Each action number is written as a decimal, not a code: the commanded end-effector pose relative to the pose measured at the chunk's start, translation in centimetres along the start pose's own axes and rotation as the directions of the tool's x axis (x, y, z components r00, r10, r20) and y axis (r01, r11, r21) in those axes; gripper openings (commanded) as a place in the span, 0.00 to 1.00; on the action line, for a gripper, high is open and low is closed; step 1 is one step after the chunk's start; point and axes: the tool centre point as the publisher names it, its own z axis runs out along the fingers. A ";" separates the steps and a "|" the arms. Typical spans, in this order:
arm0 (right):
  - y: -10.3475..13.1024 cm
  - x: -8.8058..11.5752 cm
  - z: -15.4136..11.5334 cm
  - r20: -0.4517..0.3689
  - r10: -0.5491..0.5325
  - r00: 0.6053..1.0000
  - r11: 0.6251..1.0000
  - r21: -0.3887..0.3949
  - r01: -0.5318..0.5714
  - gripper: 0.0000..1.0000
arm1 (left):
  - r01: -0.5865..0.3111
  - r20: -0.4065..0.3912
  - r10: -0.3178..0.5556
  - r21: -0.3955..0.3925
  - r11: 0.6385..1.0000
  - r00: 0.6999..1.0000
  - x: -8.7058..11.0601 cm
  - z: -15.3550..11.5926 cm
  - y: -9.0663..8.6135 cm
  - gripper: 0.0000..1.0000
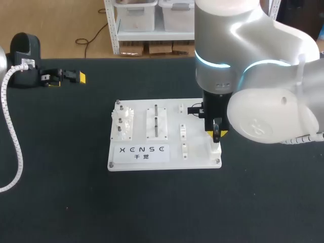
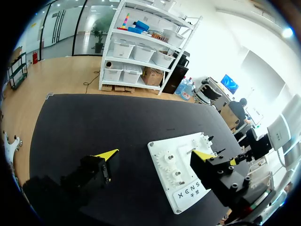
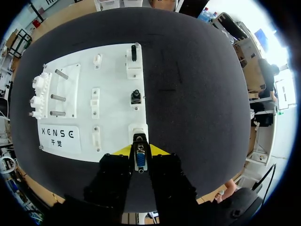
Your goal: Insert the USB connector, Ethernet cable, and multi-pin plug into their matching sockets one by one.
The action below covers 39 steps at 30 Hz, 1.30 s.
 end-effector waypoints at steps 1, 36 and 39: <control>0.2 0.2 0.8 -0.007 -0.002 1.000 1.000 0.005 0.002 0.00 | 0.000 0.000 0.000 0.000 1.000 1.000 0.0 0.0 0.0 1.00; -0.4 -0.4 2.8 -0.140 0.029 0.990 0.999 -0.026 -0.033 0.00 | 0.000 0.000 0.000 0.000 1.000 1.000 0.0 0.0 0.0 1.00; -0.4 -0.5 2.9 -0.145 0.027 0.989 0.999 -0.027 -0.031 0.00 | 0.000 0.000 0.000 0.000 1.000 1.000 0.0 0.0 0.0 1.00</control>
